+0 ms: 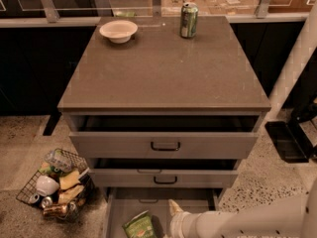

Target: Pick green jalapeno chip bag from bottom drawer and place on counter

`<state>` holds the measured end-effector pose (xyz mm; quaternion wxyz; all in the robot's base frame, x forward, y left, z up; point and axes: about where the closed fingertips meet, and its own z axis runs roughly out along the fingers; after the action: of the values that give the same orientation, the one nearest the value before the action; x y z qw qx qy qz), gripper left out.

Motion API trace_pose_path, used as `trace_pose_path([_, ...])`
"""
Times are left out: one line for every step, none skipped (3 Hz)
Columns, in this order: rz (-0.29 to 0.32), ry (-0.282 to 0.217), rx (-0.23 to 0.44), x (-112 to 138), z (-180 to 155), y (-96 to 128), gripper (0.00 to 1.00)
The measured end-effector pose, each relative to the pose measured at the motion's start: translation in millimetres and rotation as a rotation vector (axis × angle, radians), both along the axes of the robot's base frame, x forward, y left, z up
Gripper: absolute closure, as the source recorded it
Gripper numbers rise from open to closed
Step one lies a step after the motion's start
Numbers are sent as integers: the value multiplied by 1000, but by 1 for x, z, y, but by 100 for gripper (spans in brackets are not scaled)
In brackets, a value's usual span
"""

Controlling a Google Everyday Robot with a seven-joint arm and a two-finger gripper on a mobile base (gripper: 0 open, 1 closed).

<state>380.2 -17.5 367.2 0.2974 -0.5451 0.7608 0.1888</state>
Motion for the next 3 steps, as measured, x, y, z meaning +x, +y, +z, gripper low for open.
trace_pose_path([28,26,-5,4,-41,21,0])
trace_pose_path([58,50,19,17,-81,53,0])
trace_pose_path([58,56,22,18,-85,55,0])
